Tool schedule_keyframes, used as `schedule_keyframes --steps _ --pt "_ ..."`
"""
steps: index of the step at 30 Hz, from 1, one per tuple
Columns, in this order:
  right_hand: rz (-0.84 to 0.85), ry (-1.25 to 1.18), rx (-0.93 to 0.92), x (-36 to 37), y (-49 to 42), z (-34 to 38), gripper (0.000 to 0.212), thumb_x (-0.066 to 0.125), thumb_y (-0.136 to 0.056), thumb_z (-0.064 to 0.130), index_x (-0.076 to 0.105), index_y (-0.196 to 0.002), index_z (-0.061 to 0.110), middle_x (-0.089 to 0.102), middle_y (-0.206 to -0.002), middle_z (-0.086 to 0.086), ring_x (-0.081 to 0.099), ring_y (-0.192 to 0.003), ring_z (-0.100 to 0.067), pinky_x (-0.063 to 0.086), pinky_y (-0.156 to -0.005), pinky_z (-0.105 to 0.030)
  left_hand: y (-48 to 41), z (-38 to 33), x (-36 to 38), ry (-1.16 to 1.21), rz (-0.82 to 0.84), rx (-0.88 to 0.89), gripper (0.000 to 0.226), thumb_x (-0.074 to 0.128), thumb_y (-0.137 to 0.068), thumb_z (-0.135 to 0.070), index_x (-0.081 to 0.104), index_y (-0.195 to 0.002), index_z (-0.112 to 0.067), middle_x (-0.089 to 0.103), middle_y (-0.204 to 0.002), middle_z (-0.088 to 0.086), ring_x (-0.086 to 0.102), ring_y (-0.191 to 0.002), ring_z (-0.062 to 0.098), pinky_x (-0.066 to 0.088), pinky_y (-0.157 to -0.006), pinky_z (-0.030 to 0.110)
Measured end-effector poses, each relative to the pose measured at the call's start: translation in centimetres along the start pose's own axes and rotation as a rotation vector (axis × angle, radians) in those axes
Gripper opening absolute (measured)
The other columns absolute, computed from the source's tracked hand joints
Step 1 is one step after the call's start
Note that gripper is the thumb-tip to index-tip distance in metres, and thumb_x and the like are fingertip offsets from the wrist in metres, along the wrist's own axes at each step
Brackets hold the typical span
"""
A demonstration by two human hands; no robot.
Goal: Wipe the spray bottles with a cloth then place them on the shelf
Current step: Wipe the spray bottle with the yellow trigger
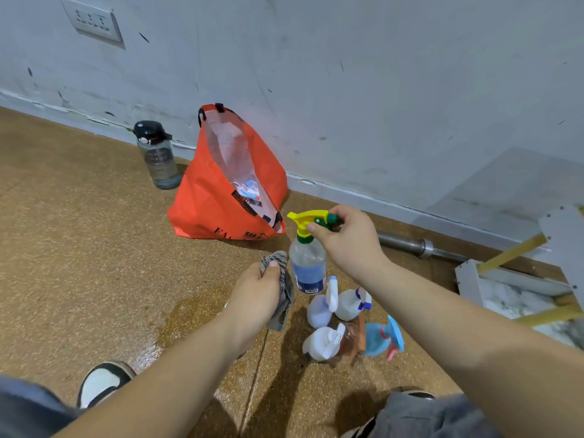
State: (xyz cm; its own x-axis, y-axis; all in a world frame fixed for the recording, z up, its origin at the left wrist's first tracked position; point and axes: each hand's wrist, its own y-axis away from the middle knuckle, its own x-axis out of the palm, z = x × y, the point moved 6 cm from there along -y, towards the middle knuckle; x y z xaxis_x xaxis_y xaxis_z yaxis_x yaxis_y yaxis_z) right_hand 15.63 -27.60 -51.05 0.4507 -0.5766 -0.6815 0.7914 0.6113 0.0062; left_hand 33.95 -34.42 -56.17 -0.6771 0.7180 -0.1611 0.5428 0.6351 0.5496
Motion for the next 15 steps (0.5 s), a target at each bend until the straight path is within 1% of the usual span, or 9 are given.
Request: schedule_keyframes --steps 1,3,5,7,8,10,12,13,15 --pt "0.018 0.007 0.02 0.4 -0.8 -0.4 0.029 0.078 -0.09 0.039 0.065 -0.106 0.018 0.063 -0.096 -0.005 0.057 -0.083 -0.02 0.045 -0.072 -0.033 -0.3 0.4 0.1 -0.012 0.012 -0.018 0.054 0.039 -0.111 -0.044 0.036 -0.158 -0.017 0.043 -0.159 0.003 0.044 -0.142 0.024 0.032 -0.119 0.04" --pt "0.042 0.032 0.059 1.1 -2.5 -1.4 0.033 0.078 -0.091 0.035 0.065 -0.112 0.014 0.064 -0.097 -0.003 0.06 -0.087 -0.021 0.051 -0.076 -0.036 -0.9 0.8 0.0 -0.022 0.007 -0.037 0.058 0.039 -0.11 -0.044 0.031 -0.161 -0.017 0.037 -0.164 0.006 0.037 -0.15 0.029 0.028 -0.124 0.045" --pt "0.052 0.037 0.102 1.6 -3.7 -3.1 0.027 0.078 -0.091 0.033 0.064 -0.105 0.014 0.061 -0.087 -0.001 0.057 -0.079 -0.02 0.05 -0.071 -0.036 -1.7 1.6 0.0 -0.035 -0.004 -0.063 0.061 0.038 -0.111 -0.042 0.023 -0.164 -0.016 0.028 -0.169 0.004 0.028 -0.155 0.028 0.023 -0.125 0.044" --pt "0.061 0.039 0.139 2.3 -4.6 -5.2 0.021 0.076 -0.092 0.03 0.063 -0.095 0.014 0.056 -0.074 0.001 0.053 -0.07 -0.019 0.043 -0.061 -0.031 -2.4 2.3 0.2 -0.058 -0.001 -0.085 0.062 0.038 -0.111 -0.044 0.021 -0.165 -0.018 0.027 -0.17 0.004 0.027 -0.155 0.028 0.024 -0.125 0.045" --pt "0.064 0.06 0.15 2.7 -4.9 -6.3 0.02 0.075 -0.093 0.029 0.061 -0.094 0.014 0.055 -0.072 0.001 0.053 -0.068 -0.02 0.041 -0.059 -0.03 -3.0 2.9 0.5 -0.071 0.0 -0.105 0.061 0.038 -0.111 -0.045 0.024 -0.164 -0.018 0.033 -0.166 0.004 0.033 -0.152 0.03 0.029 -0.123 0.046" --pt "0.065 0.115 0.163 3.2 -5.4 -8.0 0.02 0.072 -0.095 0.03 0.061 -0.1 0.015 0.058 -0.076 0.0 0.058 -0.074 -0.023 0.045 -0.063 -0.034 -4.1 3.9 1.2 -0.08 0.002 -0.151 0.056 0.038 -0.11 -0.046 0.033 -0.158 -0.017 0.046 -0.152 0.003 0.045 -0.139 0.031 0.037 -0.114 0.044" --pt "0.047 0.141 0.183 3.3 -5.9 -9.6 0.021 0.069 -0.097 0.03 0.059 -0.104 0.013 0.061 -0.084 -0.004 0.06 -0.079 -0.026 0.049 -0.067 -0.039 -5.0 4.8 2.3 -0.079 0.011 -0.207 0.054 0.037 -0.109 -0.046 0.036 -0.155 -0.018 0.048 -0.152 0.007 0.046 -0.138 0.036 0.036 -0.114 0.048" --pt "0.035 0.158 0.196 3.3 -6.1 -10.4 0.021 0.069 -0.097 0.029 0.058 -0.103 0.012 0.061 -0.087 -0.005 0.058 -0.079 -0.026 0.046 -0.067 -0.038 -5.3 4.9 2.9 -0.084 0.008 -0.225 0.05 0.038 -0.11 -0.045 0.039 -0.152 -0.018 0.052 -0.147 0.009 0.048 -0.135 0.036 0.037 -0.112 0.047" --pt "0.029 0.198 0.229 3.2 -6.5 -12.1 0.021 0.067 -0.098 0.027 0.054 -0.101 0.012 0.06 -0.094 -0.007 0.055 -0.081 -0.027 0.039 -0.067 -0.034 -5.9 5.0 3.9 -0.085 -0.011 -0.236 0.03 0.038 -0.111 -0.04 0.046 -0.133 -0.02 0.06 -0.114 0.002 0.054 -0.115 0.032 0.042 -0.101 0.039"
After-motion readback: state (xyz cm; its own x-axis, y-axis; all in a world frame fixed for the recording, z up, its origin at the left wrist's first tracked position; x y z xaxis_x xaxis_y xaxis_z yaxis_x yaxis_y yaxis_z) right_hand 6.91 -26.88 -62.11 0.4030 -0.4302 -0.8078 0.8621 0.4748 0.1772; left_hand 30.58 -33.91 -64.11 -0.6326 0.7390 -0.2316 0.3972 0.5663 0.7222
